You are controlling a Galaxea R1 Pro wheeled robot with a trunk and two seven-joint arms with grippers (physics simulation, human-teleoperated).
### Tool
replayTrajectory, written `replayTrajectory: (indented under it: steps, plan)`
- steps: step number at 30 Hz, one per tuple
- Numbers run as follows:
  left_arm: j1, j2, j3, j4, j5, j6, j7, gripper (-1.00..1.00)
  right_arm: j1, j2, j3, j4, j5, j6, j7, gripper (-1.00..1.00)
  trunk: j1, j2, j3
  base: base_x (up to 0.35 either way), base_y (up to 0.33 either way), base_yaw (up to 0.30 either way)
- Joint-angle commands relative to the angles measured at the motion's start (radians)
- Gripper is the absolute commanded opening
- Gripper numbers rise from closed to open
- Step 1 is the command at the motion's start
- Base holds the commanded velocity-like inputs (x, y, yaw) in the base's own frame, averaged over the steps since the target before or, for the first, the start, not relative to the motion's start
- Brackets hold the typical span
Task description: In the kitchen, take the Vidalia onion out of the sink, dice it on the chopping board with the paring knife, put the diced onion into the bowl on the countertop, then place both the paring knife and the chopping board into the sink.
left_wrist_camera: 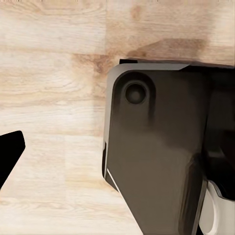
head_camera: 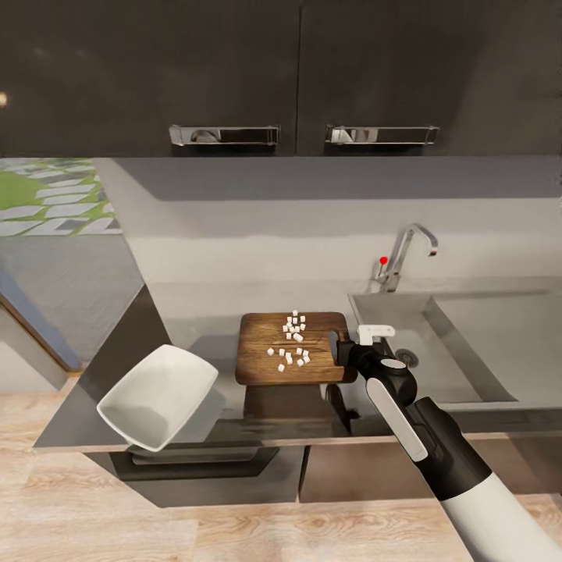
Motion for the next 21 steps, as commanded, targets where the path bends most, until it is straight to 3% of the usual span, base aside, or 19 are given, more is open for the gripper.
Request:
replayTrajectory:
  steps: [1, 5, 12, 21]
  plan:
    - [0.0, 0.0, 0.001, -0.001, 0.004, -0.001, -0.001, 1.0, -0.001, -0.001, 0.003, -0.001, -0.01, 0.002, -0.01, -1.0, 0.001, -0.002, 0.0, 0.0, 0.0, 0.0]
    - [0.0, 0.0, 0.0, -0.001, 0.004, -0.001, -0.001, 1.0, -0.001, -0.001, 0.003, -0.001, -0.01, 0.002, -0.01, -1.0, 0.001, -0.002, 0.006, 0.0, 0.025, 0.0]
    - [0.0, 0.0, 0.001, 0.0, 0.004, -0.001, -0.001, 1.0, -0.001, -0.001, 0.003, -0.003, -0.01, 0.002, -0.01, -1.0, 0.001, -0.002, 0.018, 0.0, 0.197, 0.0]
    - [0.0, 0.0, 0.001, 0.0, 0.004, -0.001, -0.001, 1.0, -0.001, -0.001, 0.003, -0.003, -0.01, 0.002, -0.01, -1.0, 0.001, -0.002, 0.032, 0.0, 0.016, 0.0]
